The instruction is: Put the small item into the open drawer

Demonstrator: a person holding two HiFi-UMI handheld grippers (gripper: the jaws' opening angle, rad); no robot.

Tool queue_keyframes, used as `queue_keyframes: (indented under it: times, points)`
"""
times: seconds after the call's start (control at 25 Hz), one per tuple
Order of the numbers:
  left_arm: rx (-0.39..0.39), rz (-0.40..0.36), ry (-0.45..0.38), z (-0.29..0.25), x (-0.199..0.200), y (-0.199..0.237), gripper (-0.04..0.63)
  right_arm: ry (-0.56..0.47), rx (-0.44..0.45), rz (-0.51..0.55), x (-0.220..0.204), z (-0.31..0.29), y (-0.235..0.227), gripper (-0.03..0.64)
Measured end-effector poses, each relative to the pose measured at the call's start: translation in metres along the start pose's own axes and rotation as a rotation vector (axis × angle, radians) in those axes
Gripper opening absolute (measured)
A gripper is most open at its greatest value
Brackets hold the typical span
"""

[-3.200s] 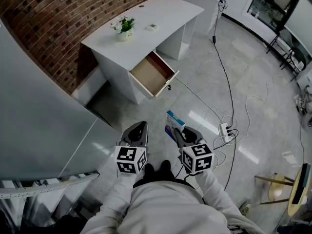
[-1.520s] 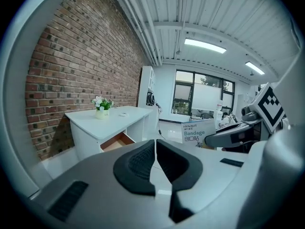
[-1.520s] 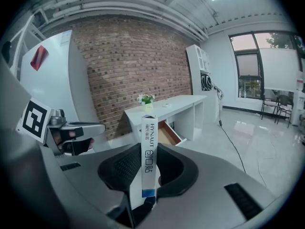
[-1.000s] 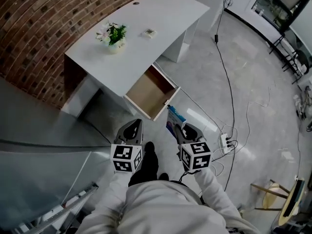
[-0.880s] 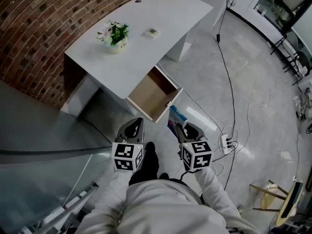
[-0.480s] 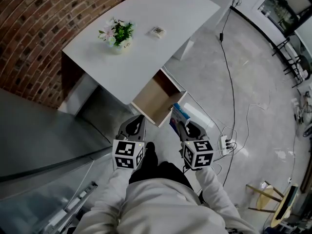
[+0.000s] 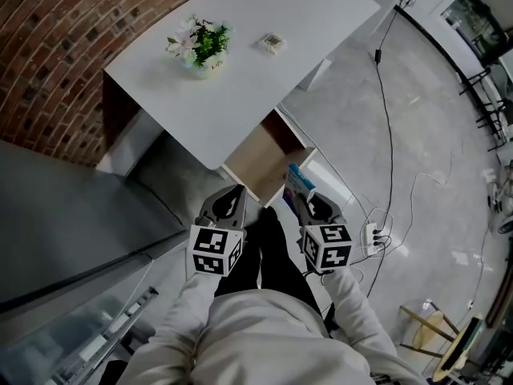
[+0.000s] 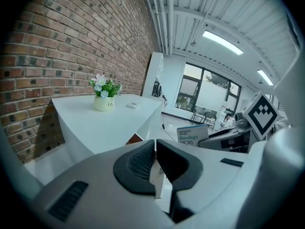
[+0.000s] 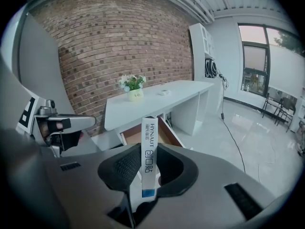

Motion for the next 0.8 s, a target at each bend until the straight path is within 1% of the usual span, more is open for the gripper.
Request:
queue_keyframes:
  times: [0.4, 0.8]
  points:
    - [0.043, 0.033, 0.029, -0.027, 0.0, 0.006, 0.028, 0.064, 0.044, 0.06, 0.01, -0.048, -0.02, 0.112]
    - [0.097, 0.09, 0.057, -0.059, -0.004, 0.015, 0.028, 0.141, 0.083, 0.146, 0.019, -0.109, -0.042, 0.112]
Point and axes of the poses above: the fingertips, and each gripper's own axes: z backward along the fingers, y to its left, x out of its top, the point moved 7 cm from there along z, backward along the fingers, and after that the axes turned 7 degrees about -x, right-handed, at the moved point
